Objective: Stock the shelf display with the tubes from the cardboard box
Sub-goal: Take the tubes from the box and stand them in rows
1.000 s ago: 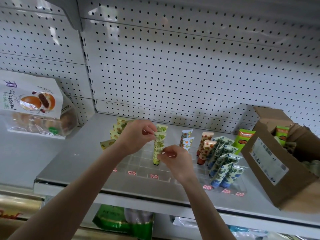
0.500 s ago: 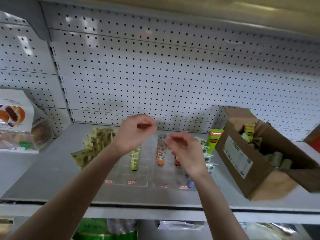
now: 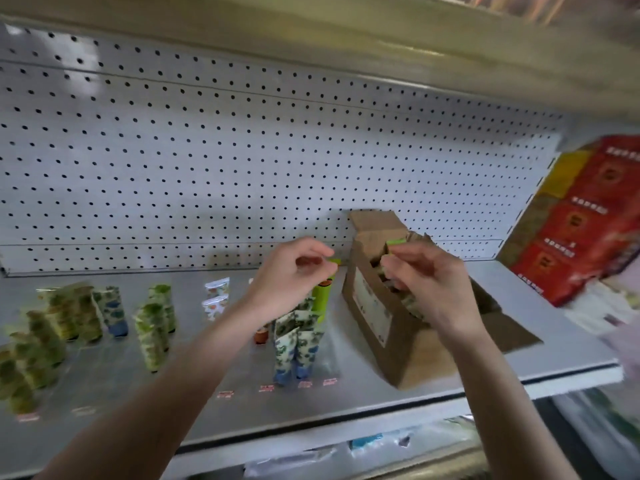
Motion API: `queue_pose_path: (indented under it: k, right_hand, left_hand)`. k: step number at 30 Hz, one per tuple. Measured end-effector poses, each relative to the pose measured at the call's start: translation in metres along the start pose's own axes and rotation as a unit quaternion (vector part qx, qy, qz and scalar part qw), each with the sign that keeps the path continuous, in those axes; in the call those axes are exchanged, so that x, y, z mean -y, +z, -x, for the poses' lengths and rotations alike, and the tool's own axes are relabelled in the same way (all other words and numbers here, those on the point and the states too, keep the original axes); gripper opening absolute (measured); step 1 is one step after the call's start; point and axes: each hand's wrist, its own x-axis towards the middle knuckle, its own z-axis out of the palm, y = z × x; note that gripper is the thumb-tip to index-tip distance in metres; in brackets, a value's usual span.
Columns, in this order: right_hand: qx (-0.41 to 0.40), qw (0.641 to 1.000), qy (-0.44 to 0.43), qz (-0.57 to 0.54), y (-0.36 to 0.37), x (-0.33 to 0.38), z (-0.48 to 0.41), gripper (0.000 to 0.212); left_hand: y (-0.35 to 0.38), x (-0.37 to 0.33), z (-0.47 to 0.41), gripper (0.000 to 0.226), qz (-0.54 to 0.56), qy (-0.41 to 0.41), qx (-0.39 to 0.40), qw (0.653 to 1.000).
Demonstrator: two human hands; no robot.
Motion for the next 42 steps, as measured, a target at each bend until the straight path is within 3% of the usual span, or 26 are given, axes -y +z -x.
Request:
queue_pose_path:
  k: [8, 19, 24, 32, 38, 42]
  right_hand:
    - [0.009, 0.998, 0.037, 0.04, -0.066, -0.016, -0.032, 0.01]
    - [0.168, 0.975, 0.078, 0.126, -0.092, -0.052, -0.078, 0.013]
    - [0.299, 0.914, 0.046, 0.271, -0.093, -0.058, -0.098, 0.03]
    - [0.477, 0.744, -0.026, 0.467, -0.065, -0.061, -0.104, 0.036]
    - [0.502, 0.708, -0.024, 0.496, -0.053, -0.059, -0.097, 0.036]
    - [0.491, 0.709, -0.044, 0.504, -0.053, -0.059, -0.095, 0.033]
  left_hand:
    - [0.063, -0.016, -0.02, 0.022, -0.022, 0.005, 0.041, 0.999]
    - [0.101, -0.002, -0.027, 0.013, -0.034, 0.001, 0.007, 0.999]
    - [0.108, 0.001, -0.03, 0.012, -0.039, 0.001, -0.014, 0.999]
    - [0.108, 0.001, -0.032, 0.011, -0.031, -0.012, -0.046, 0.998]
    - [0.104, 0.002, -0.032, 0.012, -0.033, -0.017, -0.049, 0.998]
    - [0.102, 0.002, -0.031, 0.013, -0.035, -0.011, -0.048, 0.998]
